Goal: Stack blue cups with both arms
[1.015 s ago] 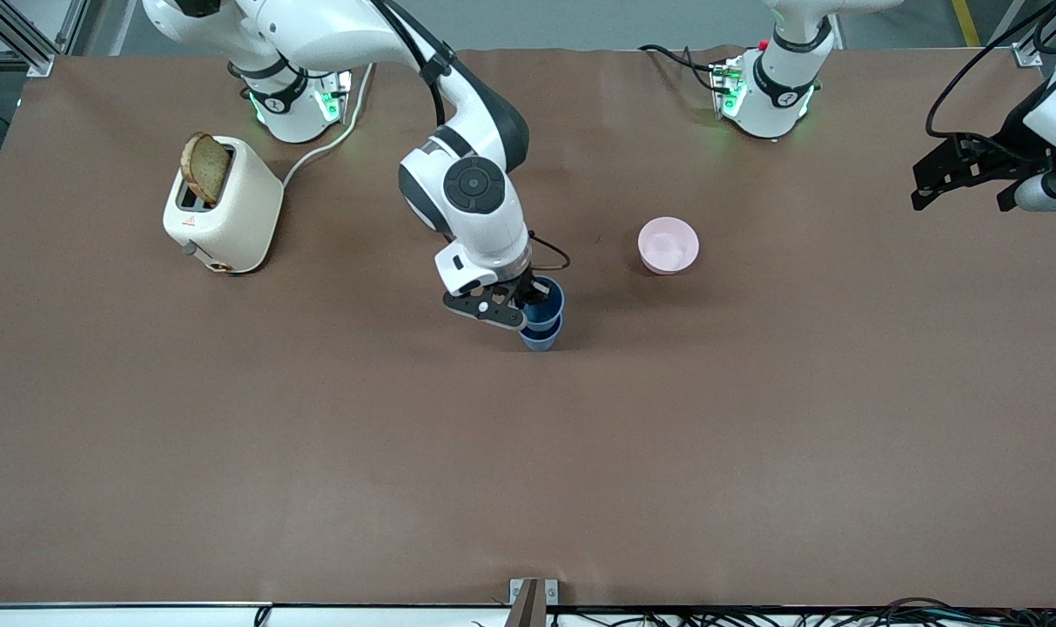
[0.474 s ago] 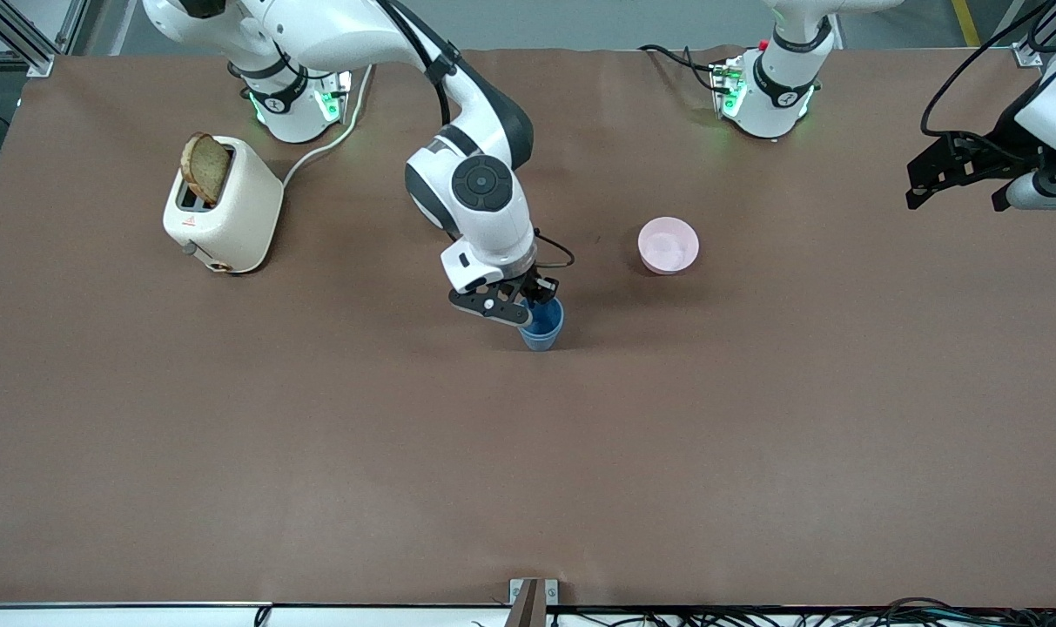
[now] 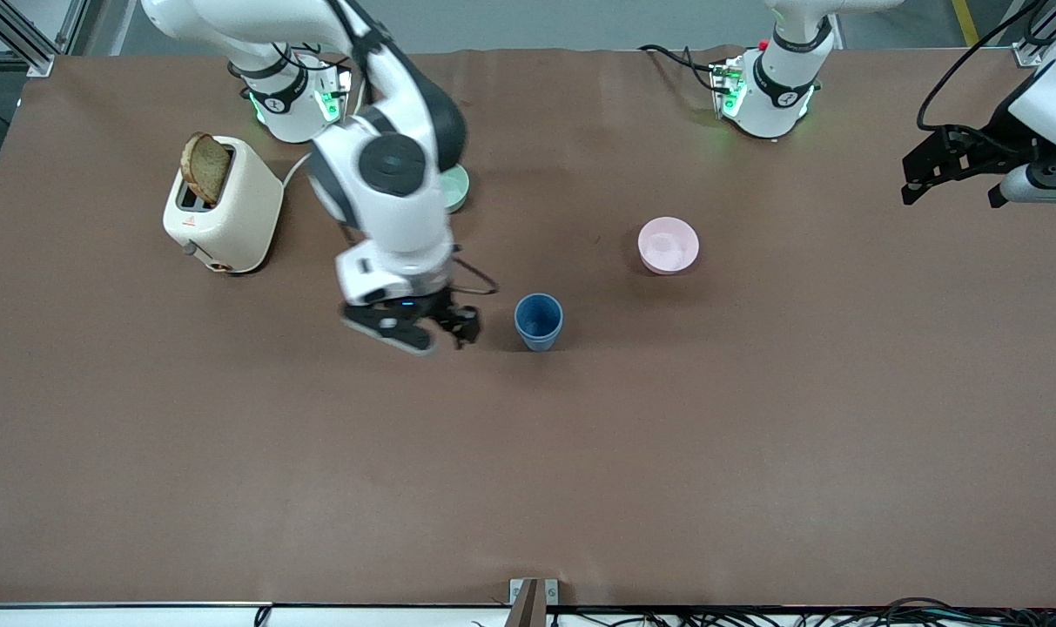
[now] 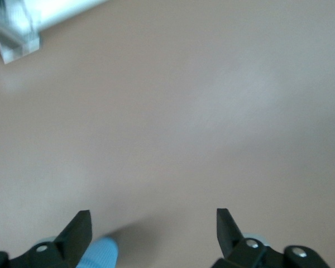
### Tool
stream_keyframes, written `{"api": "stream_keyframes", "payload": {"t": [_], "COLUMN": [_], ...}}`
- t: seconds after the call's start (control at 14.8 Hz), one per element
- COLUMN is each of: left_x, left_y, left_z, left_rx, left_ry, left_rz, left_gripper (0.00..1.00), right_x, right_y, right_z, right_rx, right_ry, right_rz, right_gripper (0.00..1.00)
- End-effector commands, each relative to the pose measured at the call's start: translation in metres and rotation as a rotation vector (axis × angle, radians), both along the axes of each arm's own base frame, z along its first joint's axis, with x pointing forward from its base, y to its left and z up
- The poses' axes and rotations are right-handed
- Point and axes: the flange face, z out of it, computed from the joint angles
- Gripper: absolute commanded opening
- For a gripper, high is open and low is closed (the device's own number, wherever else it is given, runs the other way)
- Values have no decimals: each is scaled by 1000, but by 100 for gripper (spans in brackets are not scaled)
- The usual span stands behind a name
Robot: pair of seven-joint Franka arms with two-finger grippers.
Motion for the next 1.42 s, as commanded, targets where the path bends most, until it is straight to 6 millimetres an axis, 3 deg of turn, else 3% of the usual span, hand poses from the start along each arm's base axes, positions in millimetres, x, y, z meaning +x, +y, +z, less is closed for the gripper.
{"api": "stream_keyframes", "payload": {"t": [0.0,0.14,0.2,0.34,0.54,0.68,0.88,1.15,1.35], "left_x": [-8,-11,-12,-12,-11,-10,-8,-6,0], "left_y": [3,-6,-5,-1,0,0,2,1,-4], "left_z": [-6,-13,-13,-12,-12,-13,-14,-4,-13], "left_rx": [60,83,82,80,58,11,10,9,13], "left_ry": [10,-1,-1,0,3,11,12,-9,7], "left_rz": [-4,-21,-21,-20,-17,-13,-8,-10,-19], "left_gripper": [100,100,100,100,100,100,100,100,100], "right_x": [15,33,35,32,11,-8,-34,-56,-56], "right_y": [-58,-112,-138,-206,-292,-335,-371,-407,-410], "right_z": [47,73,84,116,158,183,198,185,190], "right_rx": [-12,-55,-56,-20,-15,-15,-22,20,2], "right_ry": [-6,43,84,123,160,159,213,197,176], "right_rz": [2,125,175,184,213,180,243,273,293], "right_gripper": [100,100,100,100,100,100,100,100,100]}}
